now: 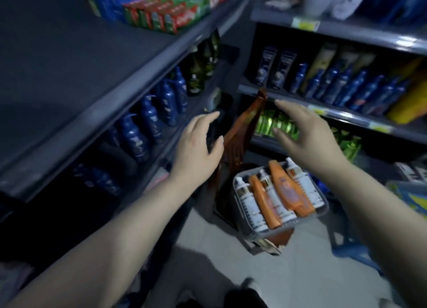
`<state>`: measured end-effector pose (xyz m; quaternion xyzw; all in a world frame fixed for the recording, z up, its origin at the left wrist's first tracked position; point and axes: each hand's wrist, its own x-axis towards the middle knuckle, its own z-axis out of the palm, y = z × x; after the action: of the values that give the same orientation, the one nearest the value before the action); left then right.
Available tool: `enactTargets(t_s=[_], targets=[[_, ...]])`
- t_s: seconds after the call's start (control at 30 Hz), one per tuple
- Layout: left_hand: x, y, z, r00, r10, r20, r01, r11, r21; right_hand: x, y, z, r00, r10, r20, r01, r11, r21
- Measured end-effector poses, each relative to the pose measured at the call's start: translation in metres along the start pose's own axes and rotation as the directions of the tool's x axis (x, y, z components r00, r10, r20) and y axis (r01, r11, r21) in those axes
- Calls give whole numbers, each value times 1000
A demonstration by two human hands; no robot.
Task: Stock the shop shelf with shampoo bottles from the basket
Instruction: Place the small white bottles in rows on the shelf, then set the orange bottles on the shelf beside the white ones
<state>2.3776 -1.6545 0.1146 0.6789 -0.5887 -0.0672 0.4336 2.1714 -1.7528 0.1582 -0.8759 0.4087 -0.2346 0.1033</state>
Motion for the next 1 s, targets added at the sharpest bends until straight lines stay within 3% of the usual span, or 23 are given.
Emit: enactTargets(t_s=[0.2,0.37,0.53,0.7,0.83,1.0], targets=[[-14,-20,110,969,-123,214,133,990,-36,-53,109,32,957,280,75,-282,959,15],[-29,-39,202,878,-345,333,355,934,30,-82,200,75,877,432,210,-446,895,22],[-45,-49,281,738,-564,371,569,815,108,-94,263,125,792,489,365,-519,854,-17],[-55,-57,341,633,-650,420,643,744,183,-88,304,174,720,475,507,-544,839,-15],[-69,-68,383,544,-749,379,752,635,176,-78,318,210,700,431,569,-505,862,-32],[-66,-79,408,375,-883,283,879,436,195,-70,326,236,688,431,584,-524,852,-10]])
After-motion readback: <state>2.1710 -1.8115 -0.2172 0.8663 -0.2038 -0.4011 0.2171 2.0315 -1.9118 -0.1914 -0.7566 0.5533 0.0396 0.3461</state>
